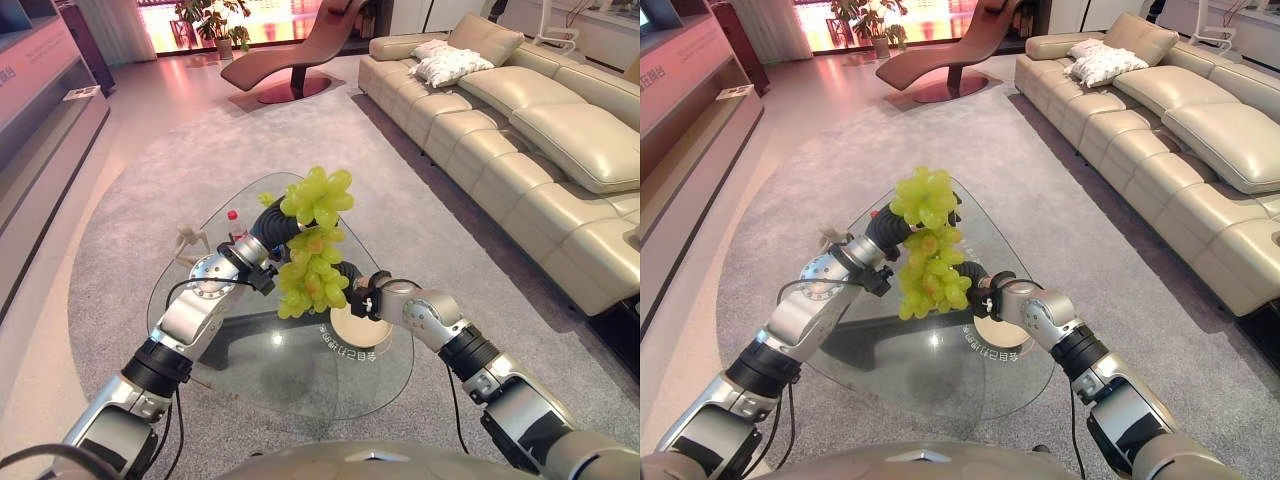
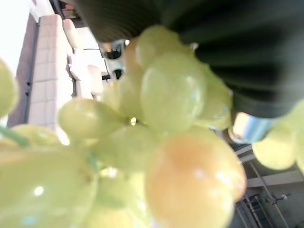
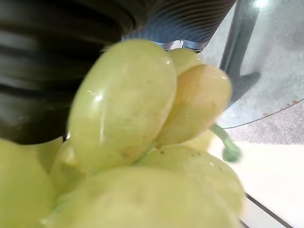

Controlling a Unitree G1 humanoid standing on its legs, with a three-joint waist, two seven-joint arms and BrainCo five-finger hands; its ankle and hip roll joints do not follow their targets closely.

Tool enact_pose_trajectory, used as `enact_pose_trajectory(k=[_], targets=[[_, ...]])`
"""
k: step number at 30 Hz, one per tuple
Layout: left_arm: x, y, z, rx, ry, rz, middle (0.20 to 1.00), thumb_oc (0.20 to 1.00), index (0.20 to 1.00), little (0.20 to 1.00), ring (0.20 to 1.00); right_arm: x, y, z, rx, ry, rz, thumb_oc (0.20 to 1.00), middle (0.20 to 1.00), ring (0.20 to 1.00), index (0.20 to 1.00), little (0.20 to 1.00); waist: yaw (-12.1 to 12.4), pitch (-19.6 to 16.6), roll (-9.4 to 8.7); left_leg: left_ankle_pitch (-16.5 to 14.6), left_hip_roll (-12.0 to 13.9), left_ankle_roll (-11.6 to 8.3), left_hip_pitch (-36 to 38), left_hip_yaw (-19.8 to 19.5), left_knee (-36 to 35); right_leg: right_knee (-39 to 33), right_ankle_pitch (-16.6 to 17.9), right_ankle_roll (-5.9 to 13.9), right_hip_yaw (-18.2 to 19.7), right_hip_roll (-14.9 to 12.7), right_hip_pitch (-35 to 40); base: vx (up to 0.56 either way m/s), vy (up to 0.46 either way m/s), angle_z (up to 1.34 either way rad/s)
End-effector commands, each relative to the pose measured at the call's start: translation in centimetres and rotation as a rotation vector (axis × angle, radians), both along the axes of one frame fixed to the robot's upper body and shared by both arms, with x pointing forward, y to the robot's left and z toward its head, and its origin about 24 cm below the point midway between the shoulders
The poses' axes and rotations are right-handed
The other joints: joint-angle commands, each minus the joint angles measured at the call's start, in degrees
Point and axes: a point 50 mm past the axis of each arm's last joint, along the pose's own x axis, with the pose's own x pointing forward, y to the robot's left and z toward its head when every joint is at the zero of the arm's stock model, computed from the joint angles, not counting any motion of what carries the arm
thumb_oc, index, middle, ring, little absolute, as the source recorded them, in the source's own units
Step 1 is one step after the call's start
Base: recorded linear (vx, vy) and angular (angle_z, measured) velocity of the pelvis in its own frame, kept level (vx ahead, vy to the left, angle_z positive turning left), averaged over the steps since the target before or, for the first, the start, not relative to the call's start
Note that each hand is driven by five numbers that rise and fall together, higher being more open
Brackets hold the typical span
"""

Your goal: Pick up fruits into the plate

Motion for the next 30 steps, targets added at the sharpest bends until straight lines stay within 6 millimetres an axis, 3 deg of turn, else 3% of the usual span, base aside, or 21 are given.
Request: enact_pose_trajectory(k=[1,5,10,17,30], targets=[[1.0,2.2,4.1,-0.083,-0.125,0.0,0.2,0.2,0.2,0.2,0.2,1.1,-0.4,3.2,0.138,-0.151,-0.02,1.0,1.0,1.0,1.0,1.0,1.3,0.2,-1.46,-1.8,0.7,0.24,-2.1,0.8,1.9,4.6,-4.9,-0.82,-5.6,-2.3,2.1,0.0,0.0,0.0],[0.7,3.2,3.9,-0.116,-0.08,-0.019,0.2,0.2,0.2,0.2,0.2,1.7,-2.6,4.4,0.122,-0.276,-0.106,1.0,1.0,1.0,1.0,1.0,1.0,0.3,-1.22,-1.6,0.6,0.23,-2.4,0.8,1.9,4.5,-4.7,-0.79,-5.5,-2.3,1.9,0.0,0.0,0.0],[0.3,3.7,3.4,-0.142,-0.044,-0.039,0.2,0.2,0.2,0.2,0.2,1.9,-3.7,6.6,0.216,-0.41,-0.198,1.0,1.0,1.0,1.0,1.0,0.5,0.5,-0.79,-1.5,0.4,0.37,-2.6,1.1,1.7,4.4,-4.6,-0.72,-5.2,-2.3,1.6,0.0,0.006,0.0],[0.2,3.7,3.0,-0.157,-0.032,-0.035,0.2,0.2,0.2,0.2,0.2,1.0,-2.9,7.5,0.298,-0.451,-0.166,1.0,1.0,1.0,1.0,1.0,0.1,0.8,-0.36,-1.5,0.2,0.56,-2.5,1.5,1.6,4.4,-4.6,-0.62,-5.2,-2.5,1.5,0.0,0.007,-0.01],[0.6,1.8,3.0,-0.183,-0.005,-0.077,0.2,0.2,0.2,0.2,0.2,-1.3,0.2,8.6,0.391,-0.424,0.042,1.0,1.0,1.0,1.0,1.0,-0.9,1.1,-0.44,-1.5,0.2,0.78,-2.6,1.5,1.9,5.1,-5.3,-0.84,-3.8,-2.0,1.2,0.0,0.0,0.0]])
